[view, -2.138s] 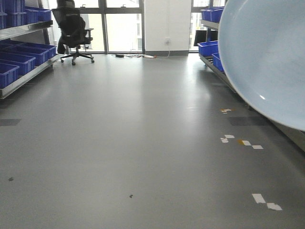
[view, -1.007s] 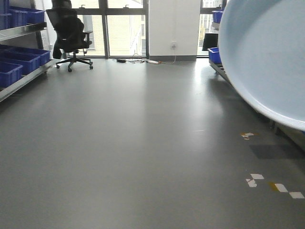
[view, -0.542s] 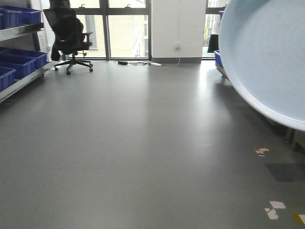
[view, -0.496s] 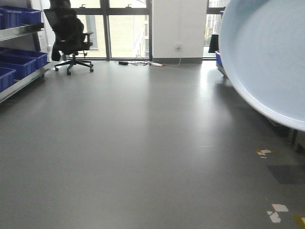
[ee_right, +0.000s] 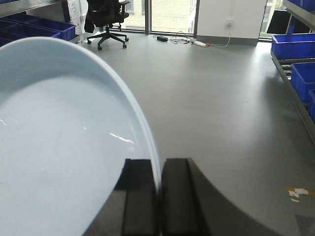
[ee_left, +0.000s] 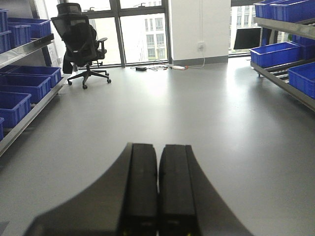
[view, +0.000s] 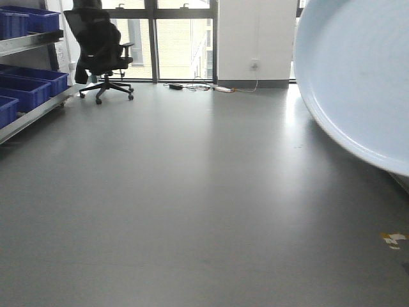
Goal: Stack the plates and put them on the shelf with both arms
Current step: 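Drive the base up to the shelf rack of blue bins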
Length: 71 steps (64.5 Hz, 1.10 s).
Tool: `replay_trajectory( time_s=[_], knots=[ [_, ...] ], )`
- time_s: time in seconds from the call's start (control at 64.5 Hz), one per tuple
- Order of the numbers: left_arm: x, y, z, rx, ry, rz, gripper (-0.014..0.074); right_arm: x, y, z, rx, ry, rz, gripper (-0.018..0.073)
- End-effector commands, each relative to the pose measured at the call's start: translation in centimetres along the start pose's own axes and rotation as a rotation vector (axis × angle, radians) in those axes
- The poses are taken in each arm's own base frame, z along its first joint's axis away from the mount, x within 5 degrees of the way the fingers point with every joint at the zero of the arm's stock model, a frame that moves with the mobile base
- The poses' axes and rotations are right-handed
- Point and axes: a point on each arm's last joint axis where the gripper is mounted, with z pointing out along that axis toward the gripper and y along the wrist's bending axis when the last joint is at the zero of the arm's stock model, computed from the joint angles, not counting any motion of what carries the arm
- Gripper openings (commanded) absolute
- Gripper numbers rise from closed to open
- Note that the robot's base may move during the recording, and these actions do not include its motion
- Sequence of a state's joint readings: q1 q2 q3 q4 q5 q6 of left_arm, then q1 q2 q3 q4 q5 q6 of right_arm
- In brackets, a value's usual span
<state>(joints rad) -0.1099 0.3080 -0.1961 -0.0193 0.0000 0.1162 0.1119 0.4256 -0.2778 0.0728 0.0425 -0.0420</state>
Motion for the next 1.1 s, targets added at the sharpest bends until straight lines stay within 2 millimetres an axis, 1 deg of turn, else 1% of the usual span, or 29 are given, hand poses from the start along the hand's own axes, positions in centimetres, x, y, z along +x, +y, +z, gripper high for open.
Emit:
replay_trajectory(
  time_s=[0.0,1.085],
  knots=[
    [-1.96,0.23,-0.05,-0.016,-0.118,-0.017,0.0082,-2.01,-0.07,-0.14,0.01,-0.132,0.007,0.0057],
    [-1.96,0.23,-0.05,-0.016,-0.118,-0.017,0.0082,-2.01,-0.07,-0.14,0.01,-0.132,0.007,0.0057]
  ],
)
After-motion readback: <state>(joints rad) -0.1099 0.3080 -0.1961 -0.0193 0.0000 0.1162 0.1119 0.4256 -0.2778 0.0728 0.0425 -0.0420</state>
